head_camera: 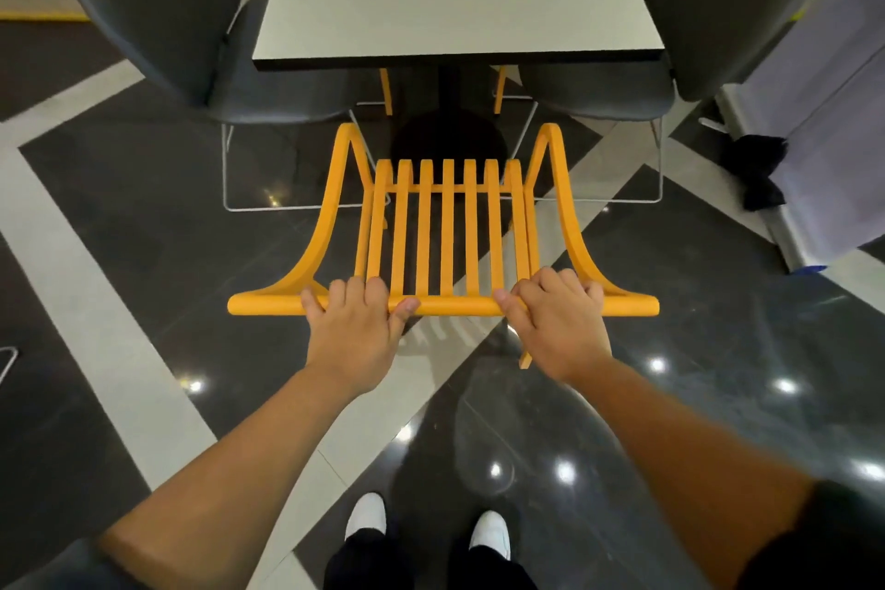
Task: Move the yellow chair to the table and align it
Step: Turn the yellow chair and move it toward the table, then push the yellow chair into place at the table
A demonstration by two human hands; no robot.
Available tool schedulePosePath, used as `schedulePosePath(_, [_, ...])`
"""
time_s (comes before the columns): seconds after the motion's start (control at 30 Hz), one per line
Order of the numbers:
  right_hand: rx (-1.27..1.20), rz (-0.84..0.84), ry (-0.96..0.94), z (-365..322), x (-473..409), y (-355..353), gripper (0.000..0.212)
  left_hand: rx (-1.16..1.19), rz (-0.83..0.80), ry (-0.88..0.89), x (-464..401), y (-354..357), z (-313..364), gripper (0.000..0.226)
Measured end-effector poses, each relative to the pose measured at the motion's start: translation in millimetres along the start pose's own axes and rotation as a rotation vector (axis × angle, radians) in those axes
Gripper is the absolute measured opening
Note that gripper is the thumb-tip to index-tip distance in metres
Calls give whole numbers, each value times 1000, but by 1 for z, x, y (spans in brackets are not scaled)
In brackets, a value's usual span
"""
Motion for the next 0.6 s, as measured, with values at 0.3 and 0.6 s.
schedulePosePath(0.3, [39,47,-43,8,-36,-10,64,29,14,1,-34,-10,7,60])
schedulePosePath(0.6, [11,31,-19,6,-75,-14,55,26,-3,12,-73,-18,-3,60])
Point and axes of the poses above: each hand's wrist, its own x-axis away from the middle knuckle, its own y-axis out of the palm, z = x × y, the point moved 6 cm from there along -x, towards the middle knuckle, and after that the axes turned 7 degrees about -z, right-handed, at the moved point
